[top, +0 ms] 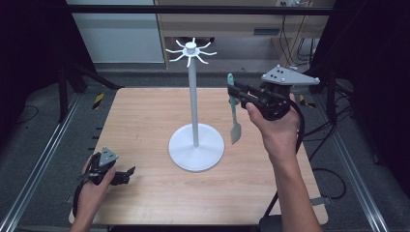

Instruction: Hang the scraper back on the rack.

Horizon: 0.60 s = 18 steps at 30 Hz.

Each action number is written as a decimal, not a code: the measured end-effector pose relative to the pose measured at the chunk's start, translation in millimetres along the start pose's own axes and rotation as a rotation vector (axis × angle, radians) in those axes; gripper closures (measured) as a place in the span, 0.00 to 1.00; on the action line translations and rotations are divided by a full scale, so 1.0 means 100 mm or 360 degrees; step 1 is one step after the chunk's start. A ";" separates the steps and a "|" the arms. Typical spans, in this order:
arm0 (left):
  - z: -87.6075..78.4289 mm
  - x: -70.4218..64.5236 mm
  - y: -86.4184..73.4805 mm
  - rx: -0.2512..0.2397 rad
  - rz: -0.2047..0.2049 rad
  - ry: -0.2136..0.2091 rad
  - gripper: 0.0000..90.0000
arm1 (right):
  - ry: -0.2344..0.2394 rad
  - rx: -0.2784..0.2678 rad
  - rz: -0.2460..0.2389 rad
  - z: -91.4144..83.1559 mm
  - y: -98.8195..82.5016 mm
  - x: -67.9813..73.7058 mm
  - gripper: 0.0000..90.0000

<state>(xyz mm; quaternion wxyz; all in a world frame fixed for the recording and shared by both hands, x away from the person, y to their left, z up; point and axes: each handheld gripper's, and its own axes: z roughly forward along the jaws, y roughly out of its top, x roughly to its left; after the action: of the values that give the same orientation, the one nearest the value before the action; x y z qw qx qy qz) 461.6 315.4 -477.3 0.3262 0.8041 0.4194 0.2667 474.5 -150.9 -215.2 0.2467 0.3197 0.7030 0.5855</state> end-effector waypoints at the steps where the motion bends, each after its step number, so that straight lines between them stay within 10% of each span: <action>1: 0.00 0.00 0.00 0.0000 -0.0001 0.0000 0.03 | 0.0010 -0.0003 -0.0011 0.01 0.03 0.03 0.83; 18: 0.00 0.01 0.00 0.0001 -0.0001 -0.0001 0.03 | 0.0059 -0.0066 -0.0022 0.05 0.15 0.16 0.83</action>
<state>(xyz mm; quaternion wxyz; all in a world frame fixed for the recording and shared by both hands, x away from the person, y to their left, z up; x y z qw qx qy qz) 462.1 315.8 -477.7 0.3261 0.8041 0.4197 0.2664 469.4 -134.1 -200.7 0.2443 0.2987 0.6972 0.6041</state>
